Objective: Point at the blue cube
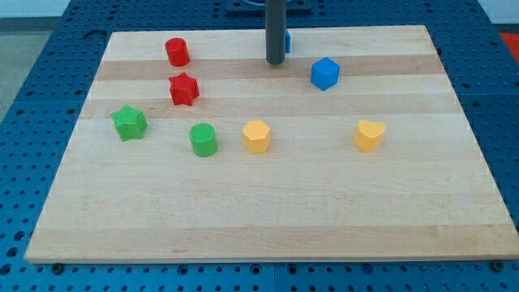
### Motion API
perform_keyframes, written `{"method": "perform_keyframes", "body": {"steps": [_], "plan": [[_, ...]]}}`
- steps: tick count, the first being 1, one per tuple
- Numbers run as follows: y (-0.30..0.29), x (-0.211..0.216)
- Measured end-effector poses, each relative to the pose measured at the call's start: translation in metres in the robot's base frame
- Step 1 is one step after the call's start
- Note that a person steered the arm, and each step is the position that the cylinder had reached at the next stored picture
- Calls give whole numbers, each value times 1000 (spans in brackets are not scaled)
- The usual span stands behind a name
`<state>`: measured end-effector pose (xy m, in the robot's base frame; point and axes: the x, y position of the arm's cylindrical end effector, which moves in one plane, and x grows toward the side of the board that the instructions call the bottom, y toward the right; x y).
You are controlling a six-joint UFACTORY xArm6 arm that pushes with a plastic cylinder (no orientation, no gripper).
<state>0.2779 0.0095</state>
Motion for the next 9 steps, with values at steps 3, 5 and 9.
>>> {"method": "perform_keyframes", "body": {"steps": [3, 5, 9], "plan": [[0, 17], [0, 33], [23, 49]]}}
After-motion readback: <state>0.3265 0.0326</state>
